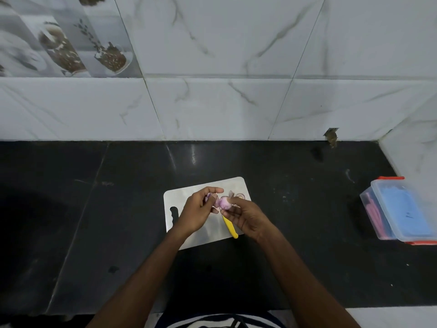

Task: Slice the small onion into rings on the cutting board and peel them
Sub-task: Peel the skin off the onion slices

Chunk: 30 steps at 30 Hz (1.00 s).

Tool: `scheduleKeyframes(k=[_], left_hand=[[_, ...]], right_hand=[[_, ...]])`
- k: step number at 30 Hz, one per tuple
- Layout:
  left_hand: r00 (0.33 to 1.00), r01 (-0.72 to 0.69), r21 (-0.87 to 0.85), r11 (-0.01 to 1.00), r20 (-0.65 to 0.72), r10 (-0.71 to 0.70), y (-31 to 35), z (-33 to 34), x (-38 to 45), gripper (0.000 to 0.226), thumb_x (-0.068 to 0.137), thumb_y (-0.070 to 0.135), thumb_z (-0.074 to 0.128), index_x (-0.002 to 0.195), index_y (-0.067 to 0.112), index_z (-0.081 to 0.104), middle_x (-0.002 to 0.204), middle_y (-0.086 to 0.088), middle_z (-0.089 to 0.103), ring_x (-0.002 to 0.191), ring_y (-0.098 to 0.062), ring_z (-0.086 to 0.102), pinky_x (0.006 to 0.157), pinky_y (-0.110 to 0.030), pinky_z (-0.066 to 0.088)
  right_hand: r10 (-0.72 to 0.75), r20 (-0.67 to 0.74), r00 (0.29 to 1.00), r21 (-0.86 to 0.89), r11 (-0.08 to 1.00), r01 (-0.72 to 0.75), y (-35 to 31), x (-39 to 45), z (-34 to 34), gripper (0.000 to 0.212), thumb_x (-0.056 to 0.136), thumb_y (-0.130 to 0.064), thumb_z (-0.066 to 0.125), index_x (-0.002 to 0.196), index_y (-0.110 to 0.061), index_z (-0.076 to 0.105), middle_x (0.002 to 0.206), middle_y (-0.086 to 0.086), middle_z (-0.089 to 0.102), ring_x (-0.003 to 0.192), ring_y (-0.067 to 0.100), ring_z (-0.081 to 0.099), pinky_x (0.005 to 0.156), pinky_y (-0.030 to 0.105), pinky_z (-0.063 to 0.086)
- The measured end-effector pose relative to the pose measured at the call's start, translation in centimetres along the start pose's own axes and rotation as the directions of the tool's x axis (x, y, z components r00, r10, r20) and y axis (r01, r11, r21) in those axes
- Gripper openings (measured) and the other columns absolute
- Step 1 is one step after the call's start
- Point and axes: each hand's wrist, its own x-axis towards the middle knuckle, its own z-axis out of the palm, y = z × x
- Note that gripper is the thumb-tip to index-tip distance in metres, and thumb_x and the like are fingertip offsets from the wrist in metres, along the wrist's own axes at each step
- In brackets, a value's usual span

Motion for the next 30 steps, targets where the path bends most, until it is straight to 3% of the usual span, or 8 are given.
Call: scheduleKeyframes(k=[5,9,13,19,23,26,30], left_hand=[[0.998,0.055,-0.141,0.989,0.01,-0.054,0.5,0.2,-0.7,0.024,0.104,0.023,0.071,0.127,0.02,0.078,0.123,0.004,0.079,0.111,-0.017,0.078,0.094,-0.035,0.065],[0.993,-0.012,-0.086,0.996,-0.116,0.002,0.0,-0.4,-1.1,0.021,0.094,0.016,0.083,0.115,0.017,0.085,0.109,0.002,0.084,0.1,-0.021,0.081,0.091,-0.039,0.066],[0.992,-0.009,-0.083,0.996,-0.13,-0.002,0.0,-1.0,-1.5,0.019,0.096,0.015,0.081,0.115,0.016,0.085,0.11,0.002,0.084,0.097,-0.024,0.08,0.087,-0.037,0.066],[0.989,-0.08,0.262,0.962,-0.102,0.11,0.0,-0.9,-1.4,0.023,0.102,0.026,0.072,0.123,0.032,0.077,0.102,0.01,0.081,0.08,-0.011,0.08,0.083,-0.04,0.066],[0.972,-0.175,0.416,0.893,-0.073,0.224,0.3,0.4,-1.1,0.033,0.105,0.012,0.064,0.136,0.021,0.07,0.098,0.008,0.073,0.08,-0.005,0.072,0.084,-0.028,0.059],[0.947,-0.214,0.533,0.819,-0.092,0.308,0.2,1.7,-1.0,0.036,0.105,0.018,0.061,0.14,0.011,0.067,0.099,0.006,0.064,0.084,-0.01,0.065,0.086,-0.035,0.056],[0.923,-0.177,0.641,0.747,-0.156,0.352,-0.9,3.0,-1.0,0.052,0.106,0.037,0.042,0.139,0.007,0.068,0.111,-0.011,0.069,0.095,-0.029,0.071,0.087,-0.048,0.061]], right_hand=[[-0.037,0.053,0.998,-0.042,0.998,0.039,-0.5,-0.2,-0.6,0.012,0.091,0.003,0.067,0.098,0.003,0.077,0.1,0.018,0.076,0.089,0.021,0.073,0.079,0.028,0.062],[-0.049,0.118,0.992,-0.076,0.995,0.058,-0.8,0.4,-0.6,0.019,0.094,-0.001,0.068,0.109,0.008,0.075,0.105,0.021,0.075,0.093,0.024,0.074,0.081,0.029,0.062],[-0.053,0.155,0.987,-0.083,0.994,0.066,-0.7,0.9,-0.2,0.026,0.095,0.0,0.07,0.118,0.014,0.07,0.113,0.027,0.074,0.093,0.027,0.076,0.084,0.031,0.063],[-0.051,0.129,0.99,-0.061,0.996,0.06,-0.7,1.0,-0.2,0.012,0.096,0.002,0.067,0.104,0.009,0.074,0.107,0.024,0.076,0.09,0.026,0.077,0.079,0.031,0.064],[-0.035,0.094,0.995,-0.05,0.998,0.039,-0.8,1.0,-0.2,0.013,0.094,0.004,0.068,0.105,0.01,0.072,0.105,0.023,0.074,0.09,0.025,0.077,0.078,0.03,0.064],[-0.025,0.04,0.999,-0.018,1.0,0.026,-0.5,1.1,0.0,0.034,0.089,0.006,0.071,0.121,0.013,0.062,0.098,0.017,0.075,0.09,0.022,0.077,0.077,0.03,0.063],[-0.051,-0.026,0.998,-0.016,0.999,0.05,0.3,1.7,0.3,0.058,0.084,0.008,0.073,0.137,0.018,0.049,0.098,0.015,0.074,0.088,0.021,0.079,0.072,0.03,0.063]])
